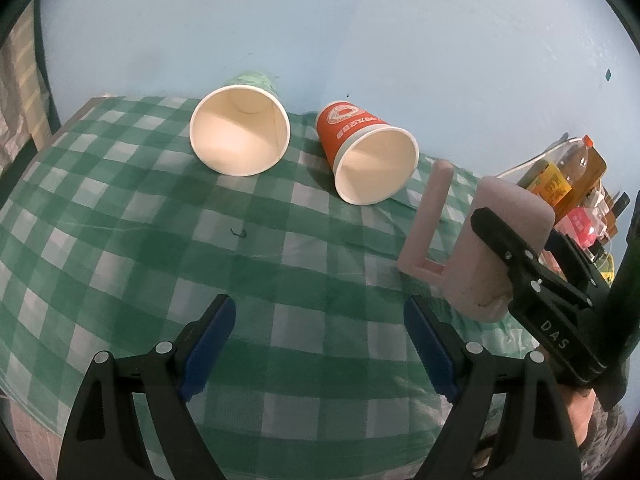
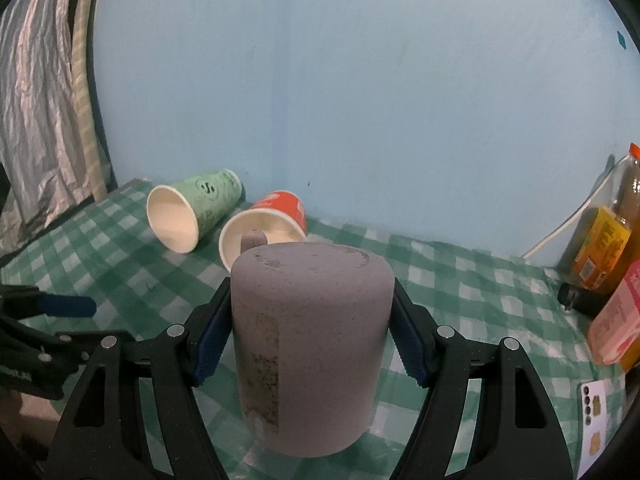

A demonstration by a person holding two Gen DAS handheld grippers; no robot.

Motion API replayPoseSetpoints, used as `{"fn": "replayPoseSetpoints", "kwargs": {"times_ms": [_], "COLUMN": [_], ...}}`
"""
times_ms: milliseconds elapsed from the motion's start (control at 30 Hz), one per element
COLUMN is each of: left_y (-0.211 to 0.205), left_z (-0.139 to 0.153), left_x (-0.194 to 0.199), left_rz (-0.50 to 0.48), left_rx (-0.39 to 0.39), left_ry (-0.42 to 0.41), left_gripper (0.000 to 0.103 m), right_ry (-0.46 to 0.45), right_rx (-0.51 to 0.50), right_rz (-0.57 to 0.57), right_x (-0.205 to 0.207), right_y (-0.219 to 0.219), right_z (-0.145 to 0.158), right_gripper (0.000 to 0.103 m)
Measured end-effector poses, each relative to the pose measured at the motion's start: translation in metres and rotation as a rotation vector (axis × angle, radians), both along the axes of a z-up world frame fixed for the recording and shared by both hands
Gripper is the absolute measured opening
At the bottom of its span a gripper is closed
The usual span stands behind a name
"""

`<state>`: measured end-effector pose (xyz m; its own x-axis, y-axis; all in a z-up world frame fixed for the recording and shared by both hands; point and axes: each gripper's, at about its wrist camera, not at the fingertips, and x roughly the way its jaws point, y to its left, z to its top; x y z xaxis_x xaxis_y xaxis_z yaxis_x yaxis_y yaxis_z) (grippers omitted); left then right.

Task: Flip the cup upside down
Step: 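Lower the inverted pink mug onto the tablecloth with the right gripper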

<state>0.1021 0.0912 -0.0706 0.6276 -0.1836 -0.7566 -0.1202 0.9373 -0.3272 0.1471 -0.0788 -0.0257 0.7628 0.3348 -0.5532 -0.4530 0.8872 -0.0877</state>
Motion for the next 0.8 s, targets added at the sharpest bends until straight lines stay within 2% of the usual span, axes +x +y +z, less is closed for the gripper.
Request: {"fn": "replayPoseSetpoints", "kwargs": {"times_ms": [333,567,800], "left_y": [-0.005,-0.011,-0.019], "left_z": [0.001,0.002,0.011], "left_x": [-0.003,-0.004,-0.012], "left_rz": [-0.003,-0.009,0.001], "left_rx": [0.016,0.023,0.039], "left_ry": [-0.008,-0.008,-0.049], "left_gripper": [0.087,0.087,0.088], "right_ry": [-0.001,0.053,0.031], "right_rx": [-0.009,0.023,0.083], "right_rz": [0.005,-0.004,-0.011], "right_x": [-0.017,-0.023,-0.03], "right_y": [-0.008,-0.018,-0.027], "right_z": [-0.01,-0.024,-0.016], "right_gripper": [0.073,0.073,0.075]}}
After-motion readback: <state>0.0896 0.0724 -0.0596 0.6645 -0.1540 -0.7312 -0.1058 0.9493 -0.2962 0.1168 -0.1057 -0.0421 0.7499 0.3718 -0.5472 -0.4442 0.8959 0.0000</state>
